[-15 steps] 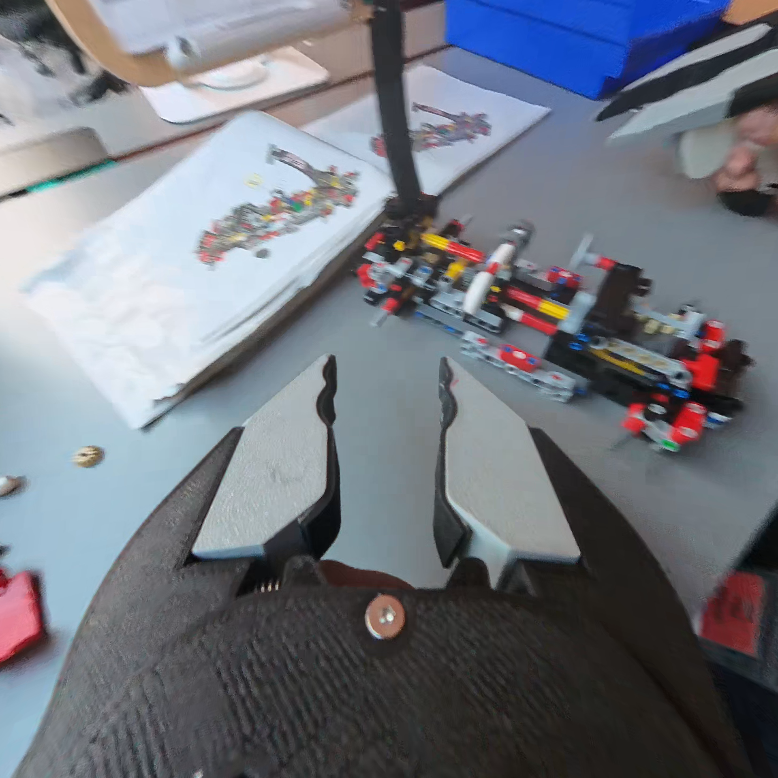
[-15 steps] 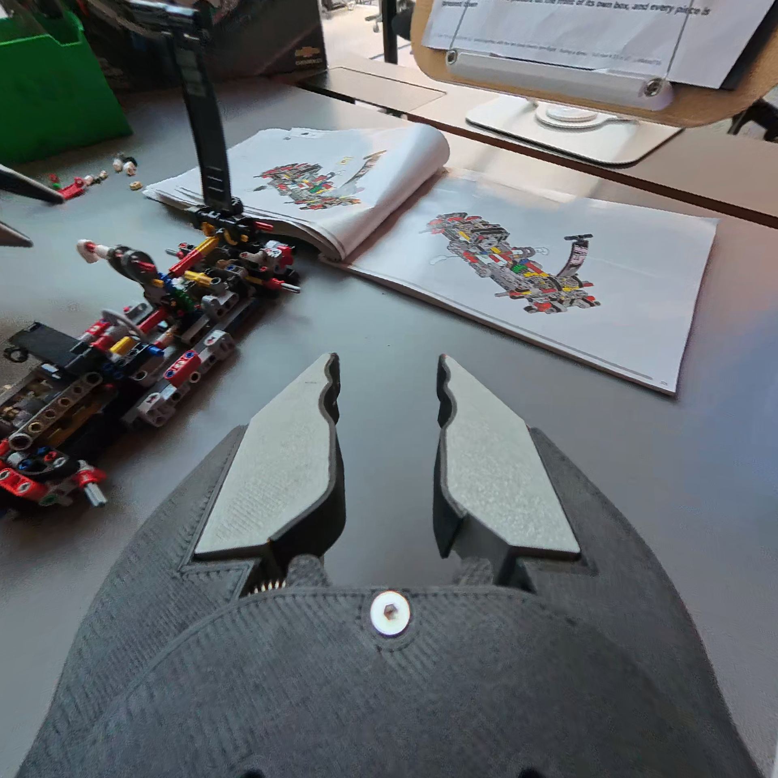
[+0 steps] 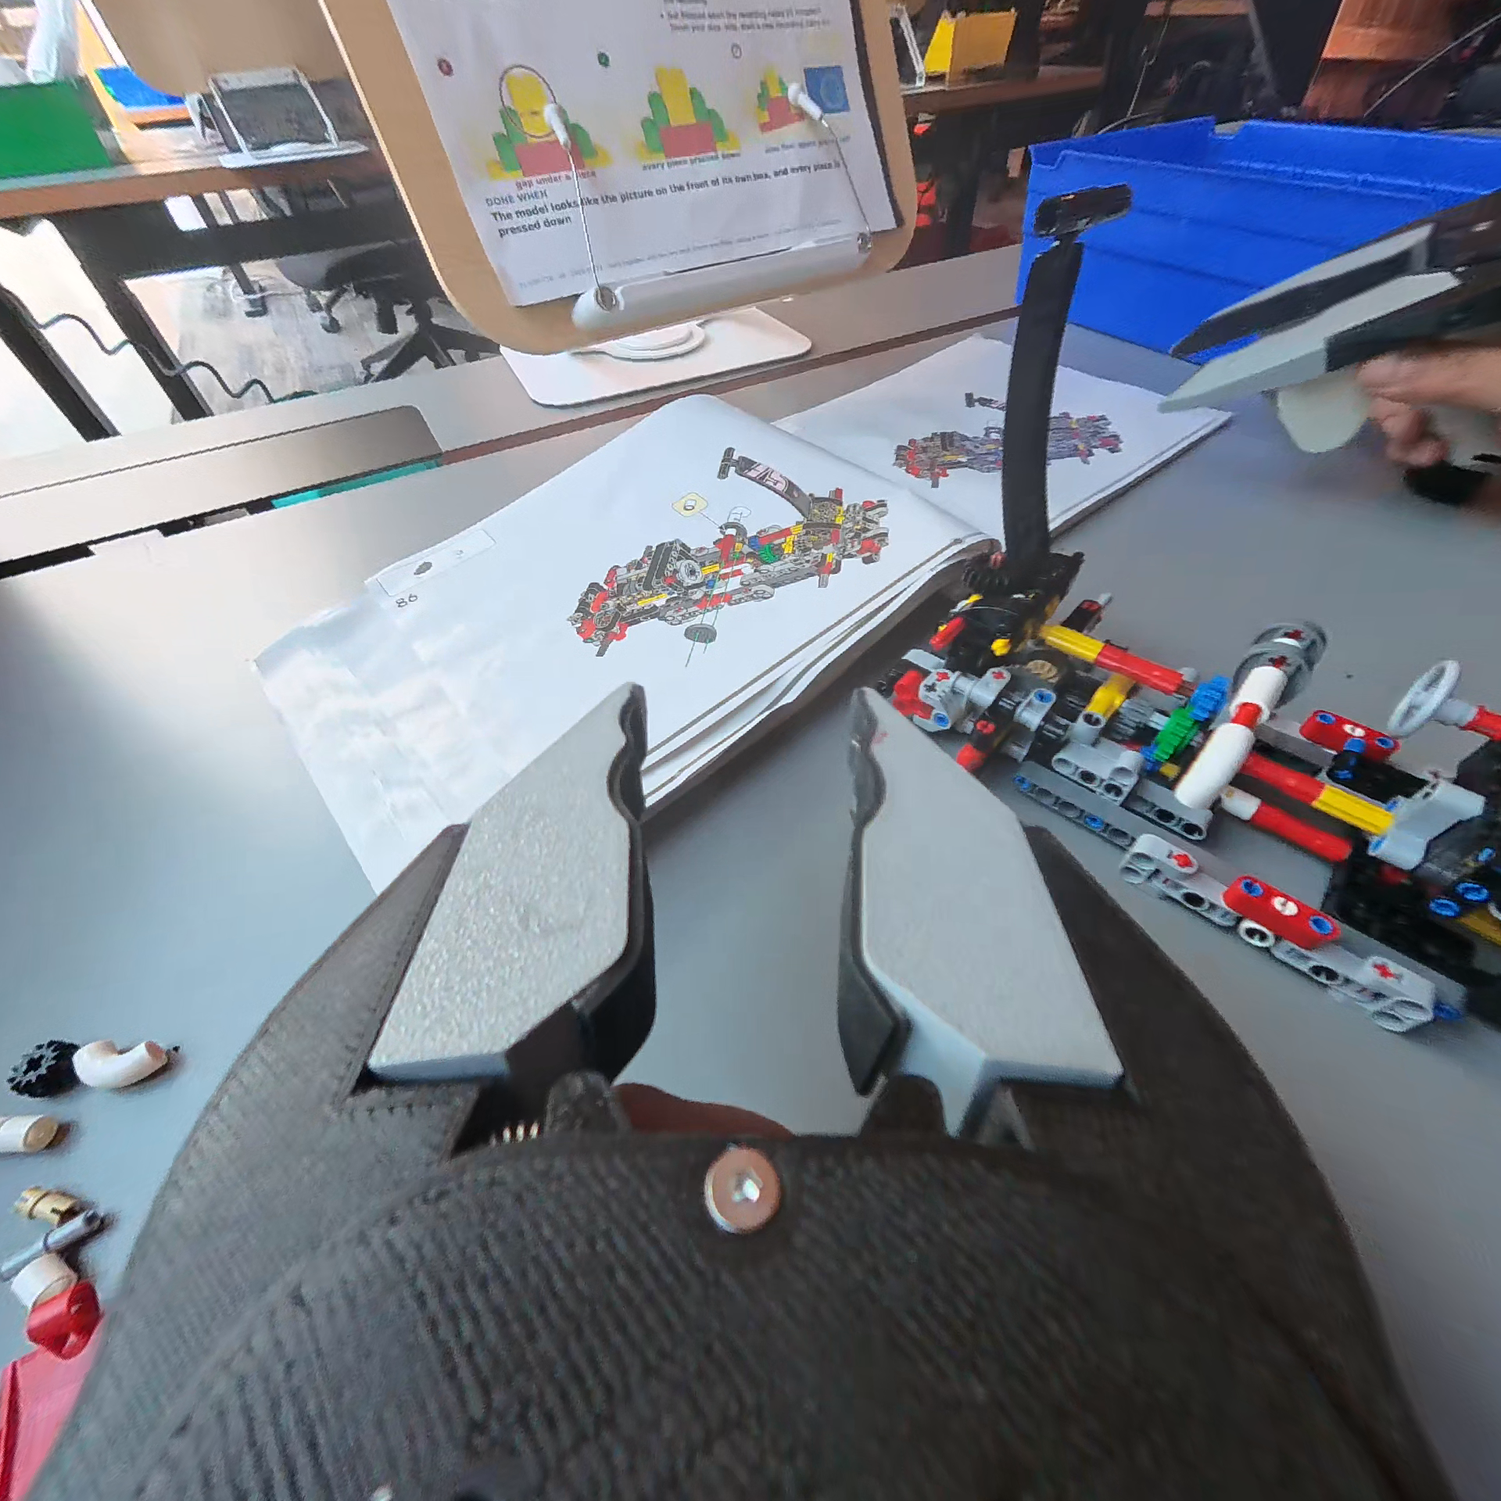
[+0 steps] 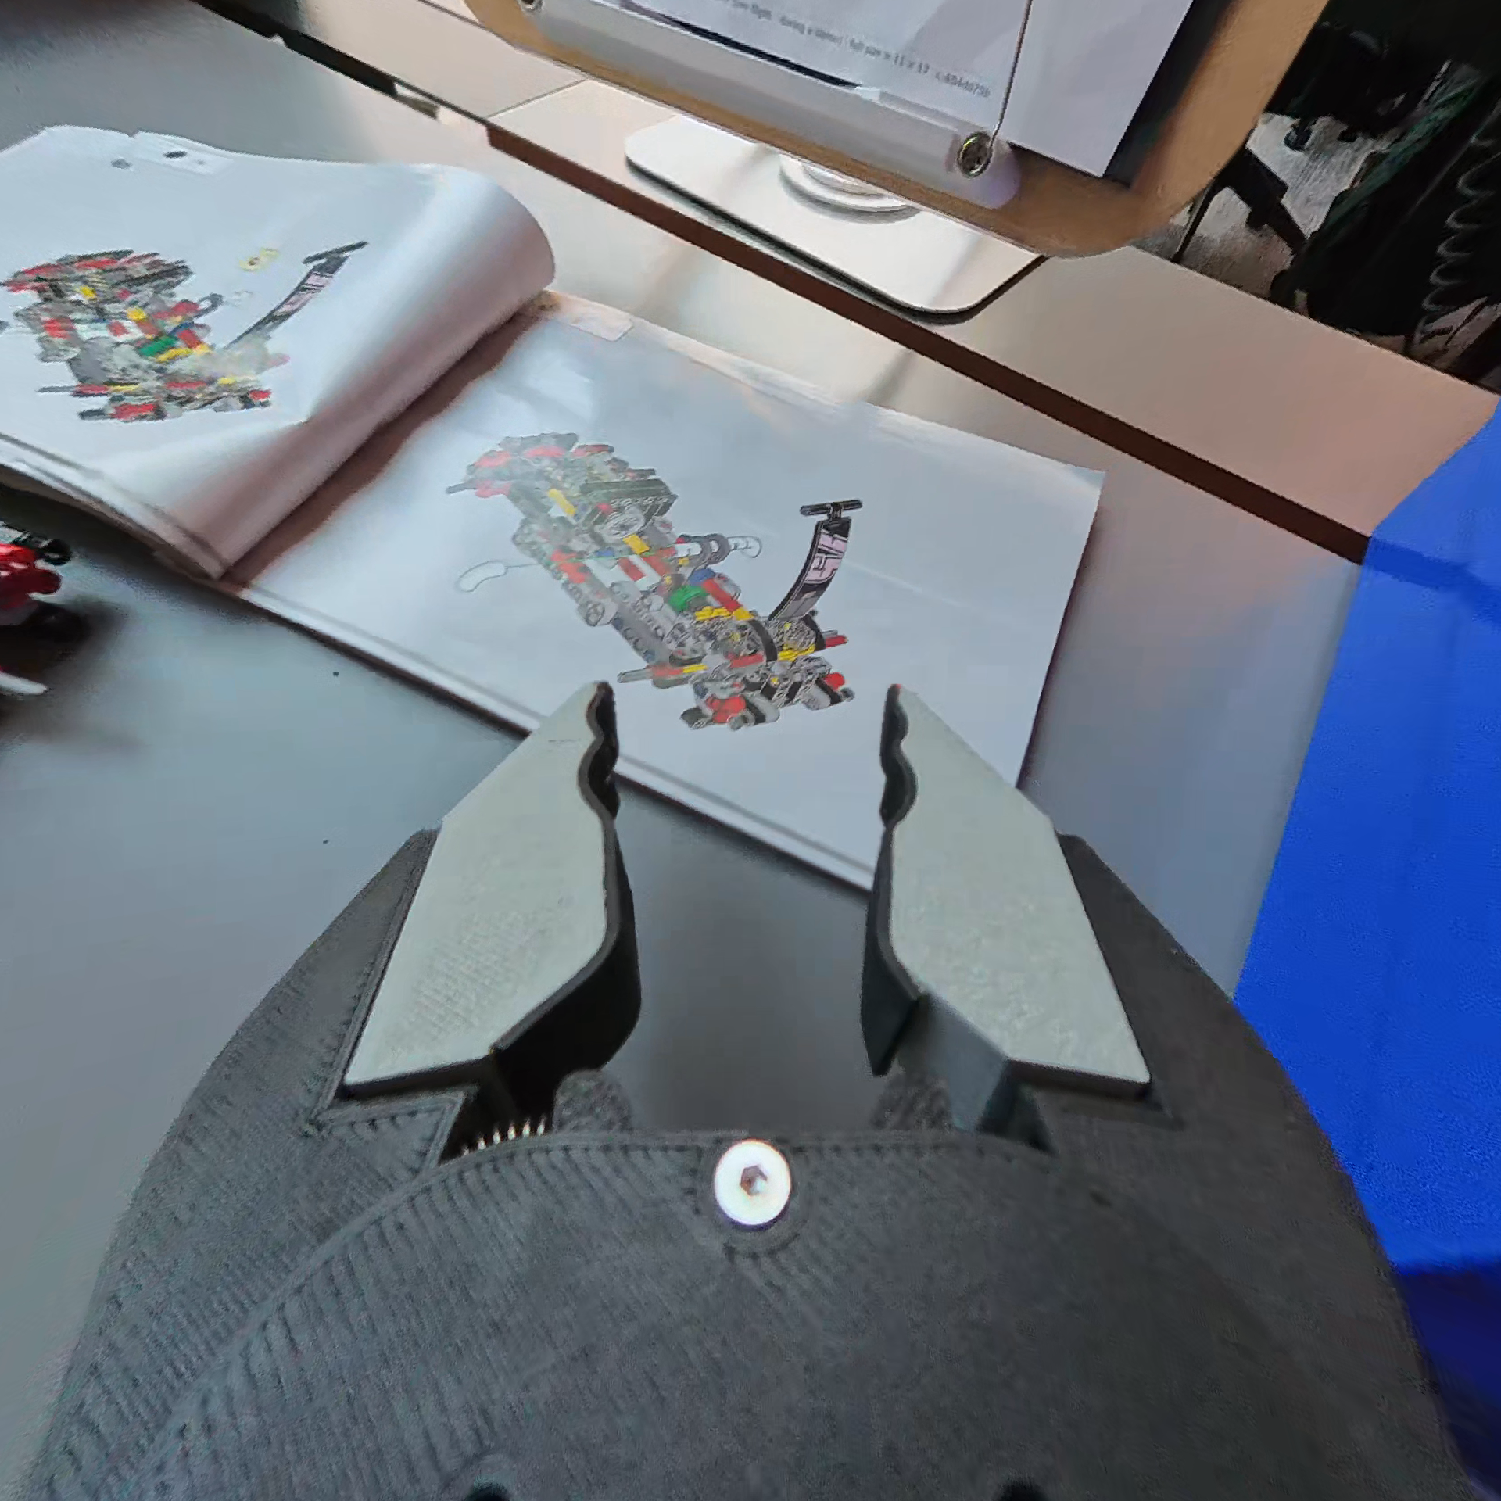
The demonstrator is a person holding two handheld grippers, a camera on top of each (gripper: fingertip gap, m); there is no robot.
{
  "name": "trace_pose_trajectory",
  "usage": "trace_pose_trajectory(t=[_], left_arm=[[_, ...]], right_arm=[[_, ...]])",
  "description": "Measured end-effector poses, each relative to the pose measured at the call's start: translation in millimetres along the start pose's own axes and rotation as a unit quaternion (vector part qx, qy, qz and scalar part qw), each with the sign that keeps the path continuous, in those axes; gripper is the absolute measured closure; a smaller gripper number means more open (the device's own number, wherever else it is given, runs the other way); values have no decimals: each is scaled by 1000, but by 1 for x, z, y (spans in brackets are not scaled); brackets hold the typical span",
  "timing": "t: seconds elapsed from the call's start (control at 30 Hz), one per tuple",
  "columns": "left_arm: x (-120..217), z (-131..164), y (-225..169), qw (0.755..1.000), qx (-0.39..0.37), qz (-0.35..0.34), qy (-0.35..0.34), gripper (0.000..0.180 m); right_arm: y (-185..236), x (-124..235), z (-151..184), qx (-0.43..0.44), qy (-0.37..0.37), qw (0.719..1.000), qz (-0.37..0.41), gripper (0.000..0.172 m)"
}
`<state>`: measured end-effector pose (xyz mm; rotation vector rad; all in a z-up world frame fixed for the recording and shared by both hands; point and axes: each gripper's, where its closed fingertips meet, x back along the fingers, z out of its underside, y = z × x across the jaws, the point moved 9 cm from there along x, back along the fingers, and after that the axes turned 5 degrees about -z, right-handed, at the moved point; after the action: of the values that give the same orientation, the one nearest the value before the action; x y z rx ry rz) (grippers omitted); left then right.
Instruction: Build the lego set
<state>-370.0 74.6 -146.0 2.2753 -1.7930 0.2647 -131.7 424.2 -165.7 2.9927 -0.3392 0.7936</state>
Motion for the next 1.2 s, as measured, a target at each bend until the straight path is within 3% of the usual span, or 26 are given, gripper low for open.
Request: trace_pose_trajectory(t=[0.43,0.73,0.87,1.2], left_arm=[[2,-1,-6,999,-40,-5,-13,134],[7,-6,1,997,-14,-2,-73,133],[17,-8,4,990,-45,-46,-127,138],[24,-7,9,988,-35,-55,-143,140]], right_arm=[[-2,-21,-3,17,45,999,-15,111],[5,-20,-4,50,29,997,-41,119],[6,-18,-6,57,9,997,-44,120],[11,-10,-9,71,-33,997,-18,122]])
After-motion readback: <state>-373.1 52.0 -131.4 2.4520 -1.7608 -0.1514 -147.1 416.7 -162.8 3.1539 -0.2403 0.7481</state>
